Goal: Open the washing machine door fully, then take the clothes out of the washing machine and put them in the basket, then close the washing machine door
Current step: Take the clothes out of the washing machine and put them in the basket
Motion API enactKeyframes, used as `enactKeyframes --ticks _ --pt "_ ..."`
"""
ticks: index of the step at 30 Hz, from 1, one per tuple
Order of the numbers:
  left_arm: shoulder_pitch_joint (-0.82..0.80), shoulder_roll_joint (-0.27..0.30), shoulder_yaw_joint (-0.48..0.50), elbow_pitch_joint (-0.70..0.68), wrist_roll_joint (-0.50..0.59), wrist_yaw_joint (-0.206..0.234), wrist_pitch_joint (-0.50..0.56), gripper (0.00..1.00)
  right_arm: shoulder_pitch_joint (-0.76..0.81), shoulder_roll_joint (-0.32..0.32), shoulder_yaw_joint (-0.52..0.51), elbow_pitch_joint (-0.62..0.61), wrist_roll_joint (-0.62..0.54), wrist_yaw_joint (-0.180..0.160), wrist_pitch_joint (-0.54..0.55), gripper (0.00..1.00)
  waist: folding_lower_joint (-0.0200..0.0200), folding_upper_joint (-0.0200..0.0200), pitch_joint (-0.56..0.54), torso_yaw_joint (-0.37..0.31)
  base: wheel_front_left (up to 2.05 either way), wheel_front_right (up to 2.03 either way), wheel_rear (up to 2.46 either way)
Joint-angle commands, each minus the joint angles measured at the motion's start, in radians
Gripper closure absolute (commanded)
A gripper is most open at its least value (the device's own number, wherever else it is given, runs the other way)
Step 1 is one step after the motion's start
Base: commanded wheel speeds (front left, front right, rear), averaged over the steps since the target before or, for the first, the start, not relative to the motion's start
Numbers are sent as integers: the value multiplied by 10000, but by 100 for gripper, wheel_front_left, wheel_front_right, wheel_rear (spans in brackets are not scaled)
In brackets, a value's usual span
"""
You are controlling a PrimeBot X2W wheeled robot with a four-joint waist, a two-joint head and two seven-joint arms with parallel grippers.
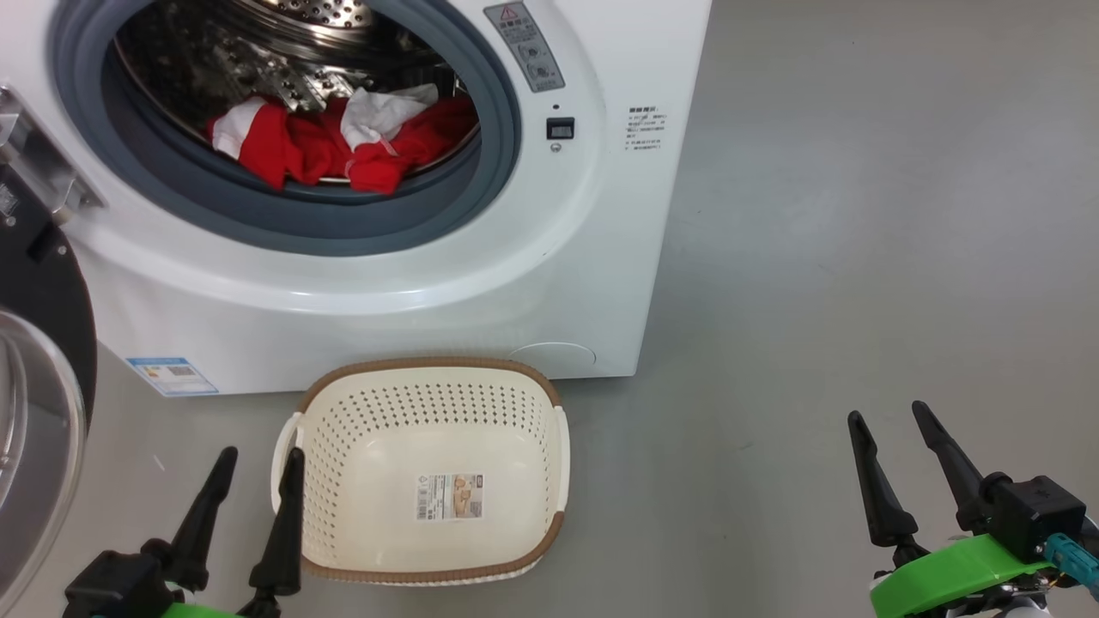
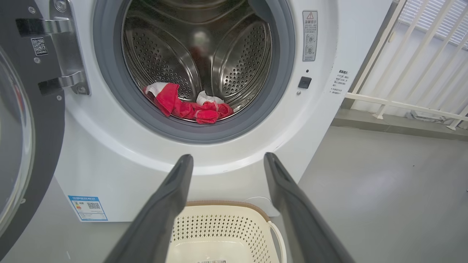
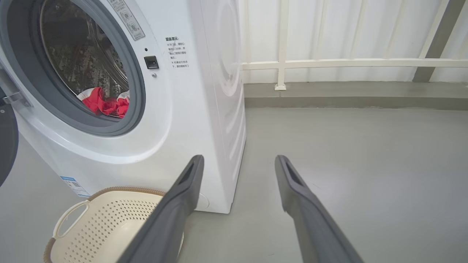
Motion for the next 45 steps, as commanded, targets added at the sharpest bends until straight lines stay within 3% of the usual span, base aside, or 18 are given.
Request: enactKeyframes --ticks 1,31,45 --pt "-356 217 348 -198 -46 -56 -51 0 -311 -102 230 -283 -58 62 -120 0 0 0 27 3 88 -88 0" --pt "-944 238 153 702 263 -56 -51 0 -558 -45 309 -285 -68 62 -120 0 0 0 445 34 36 -36 0" --pt "-4842 611 -864 3473 344 -56 -51 0 -1252 255 661 -275 -64 62 -120 0 0 0 1768 -429 0 0 0"
